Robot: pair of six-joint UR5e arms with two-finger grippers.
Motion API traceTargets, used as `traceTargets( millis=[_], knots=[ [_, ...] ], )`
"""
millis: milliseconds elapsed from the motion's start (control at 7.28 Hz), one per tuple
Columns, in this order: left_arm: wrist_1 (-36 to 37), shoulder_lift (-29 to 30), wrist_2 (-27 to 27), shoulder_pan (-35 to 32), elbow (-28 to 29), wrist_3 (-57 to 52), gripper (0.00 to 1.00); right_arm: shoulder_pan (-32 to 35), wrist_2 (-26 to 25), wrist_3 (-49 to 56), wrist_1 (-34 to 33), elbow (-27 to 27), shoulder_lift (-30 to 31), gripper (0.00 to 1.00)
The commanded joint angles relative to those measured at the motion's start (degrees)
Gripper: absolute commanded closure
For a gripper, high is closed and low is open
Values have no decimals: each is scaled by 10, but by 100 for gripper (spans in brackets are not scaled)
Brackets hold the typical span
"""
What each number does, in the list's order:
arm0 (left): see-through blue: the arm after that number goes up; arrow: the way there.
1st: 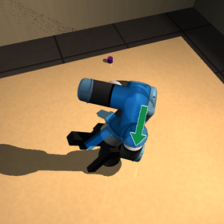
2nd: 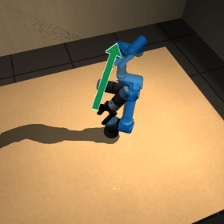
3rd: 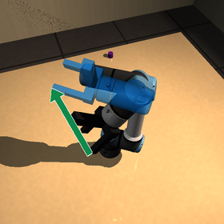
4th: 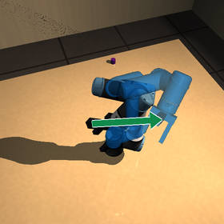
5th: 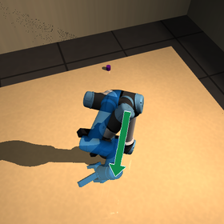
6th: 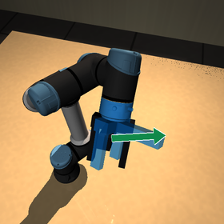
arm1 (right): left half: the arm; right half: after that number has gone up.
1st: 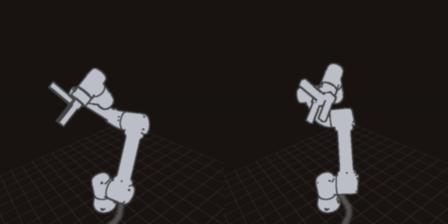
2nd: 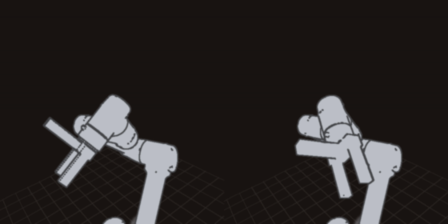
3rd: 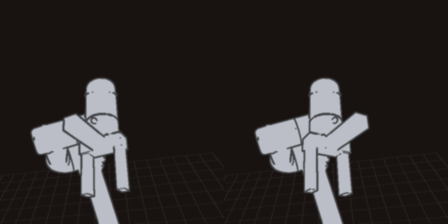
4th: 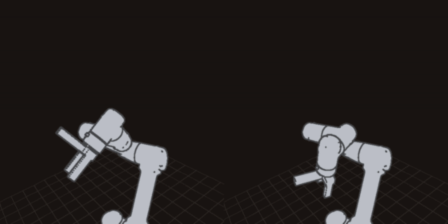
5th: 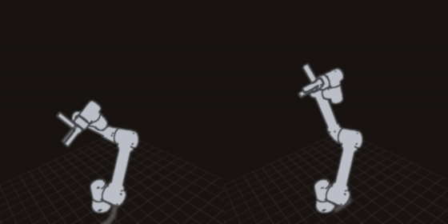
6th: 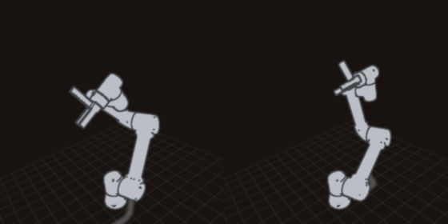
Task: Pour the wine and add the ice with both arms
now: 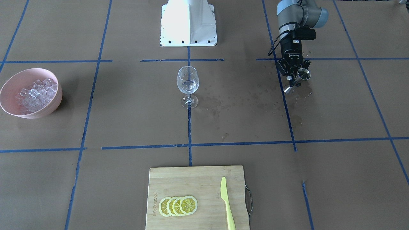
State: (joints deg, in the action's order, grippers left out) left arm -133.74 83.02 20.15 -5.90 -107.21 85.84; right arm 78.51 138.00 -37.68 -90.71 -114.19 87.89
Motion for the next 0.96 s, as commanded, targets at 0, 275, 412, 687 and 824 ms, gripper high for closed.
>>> traceTargets(
  millis=[0,275,412,687,824],
  knots=[
    [0,33,2,-37,-24,-85,100,0,-2,0,9,-7,0,0],
    [0,94,8,-86,-25,-178,100,0,-2,1,12,-6,0,0],
    [0,132,49,-112,-25,-197,100,-1,-2,2,12,-6,0,0],
    [0,180,95,-134,-24,-221,100,-4,-2,0,12,-7,-1,0],
    [0,201,98,-137,-24,-330,100,-5,-3,0,12,-7,-2,0]
  ],
)
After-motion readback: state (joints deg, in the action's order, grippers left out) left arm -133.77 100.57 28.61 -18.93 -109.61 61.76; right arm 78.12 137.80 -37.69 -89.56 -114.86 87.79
